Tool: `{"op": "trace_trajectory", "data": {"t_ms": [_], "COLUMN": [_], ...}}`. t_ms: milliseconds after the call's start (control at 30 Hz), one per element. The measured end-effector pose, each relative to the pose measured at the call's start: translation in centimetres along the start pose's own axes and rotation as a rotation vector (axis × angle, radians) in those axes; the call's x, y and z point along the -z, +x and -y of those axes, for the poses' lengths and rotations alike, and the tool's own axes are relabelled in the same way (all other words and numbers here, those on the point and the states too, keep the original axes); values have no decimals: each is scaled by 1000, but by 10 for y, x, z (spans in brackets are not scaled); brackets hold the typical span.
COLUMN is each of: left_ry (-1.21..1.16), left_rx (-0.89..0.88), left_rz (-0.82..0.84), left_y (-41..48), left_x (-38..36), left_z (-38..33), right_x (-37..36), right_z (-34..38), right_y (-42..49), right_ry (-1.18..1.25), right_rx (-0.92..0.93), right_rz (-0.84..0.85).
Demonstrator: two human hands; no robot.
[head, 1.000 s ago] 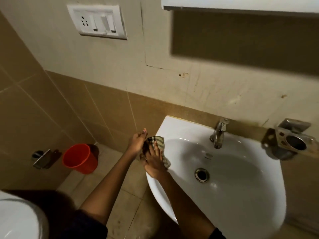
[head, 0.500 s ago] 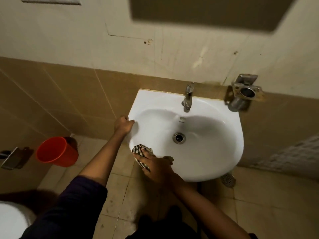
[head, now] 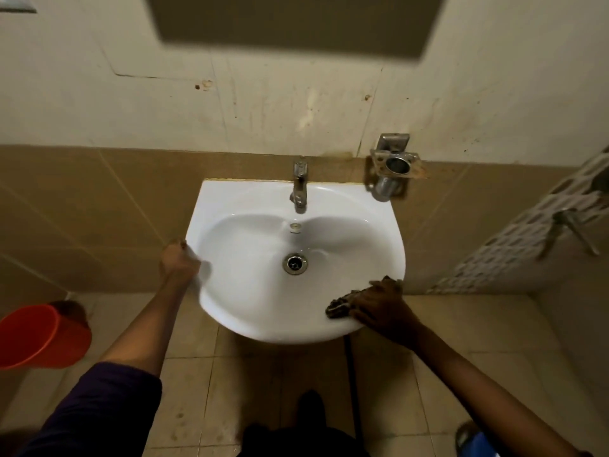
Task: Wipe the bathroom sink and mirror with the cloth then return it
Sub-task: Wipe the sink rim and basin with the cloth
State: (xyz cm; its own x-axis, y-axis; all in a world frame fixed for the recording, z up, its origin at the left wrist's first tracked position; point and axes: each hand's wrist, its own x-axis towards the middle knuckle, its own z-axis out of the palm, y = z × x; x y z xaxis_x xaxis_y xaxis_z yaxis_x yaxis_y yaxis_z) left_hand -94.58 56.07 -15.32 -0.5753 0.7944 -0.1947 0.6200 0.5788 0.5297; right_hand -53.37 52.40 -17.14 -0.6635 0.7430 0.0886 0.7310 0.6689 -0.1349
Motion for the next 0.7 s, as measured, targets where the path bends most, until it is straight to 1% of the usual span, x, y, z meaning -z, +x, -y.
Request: {"op": "trace_trajectory", "data": {"t_ms": [67,133,167,300,367,433,500,567,600,633,700], "left_ry": [26,37,38,65,85,93,72,26,7,-8,-34], "left_rx": [-3,0,7,47,63,81,92,104,111,120,127], "left_rz": [-2,-10,-12,-15,-10,-21,-39,-61,-68,-69,-58], "left_y": [1,3,3,5,6,7,6,4,4,4,5], "left_x": [0,0,-1,-2,-3,-6,-8,-9,-8,-6,-2], "left_z": [0,0,-1,-2,-3,-4,-6,-9,-10,-11,-10], "right_x": [13,21,22,27,24,18,12,3,-4,-8,-8], "right_z": [-32,-56,-66,-96,-111,-120,-119,-114,-113,-109,-82], "right_y": [-2,4,11,56,80,98,106,102,99,97,89], "right_ry": [80,181,185,-42,-206,-340,-389,-437,-442,-412,-356], "right_rx": [-163,-323,-343,-322,-228,-150,-111,-30,-33,-83,-141], "right_rz": [45,172,193,286,299,368,405,417,438,492,547]}}
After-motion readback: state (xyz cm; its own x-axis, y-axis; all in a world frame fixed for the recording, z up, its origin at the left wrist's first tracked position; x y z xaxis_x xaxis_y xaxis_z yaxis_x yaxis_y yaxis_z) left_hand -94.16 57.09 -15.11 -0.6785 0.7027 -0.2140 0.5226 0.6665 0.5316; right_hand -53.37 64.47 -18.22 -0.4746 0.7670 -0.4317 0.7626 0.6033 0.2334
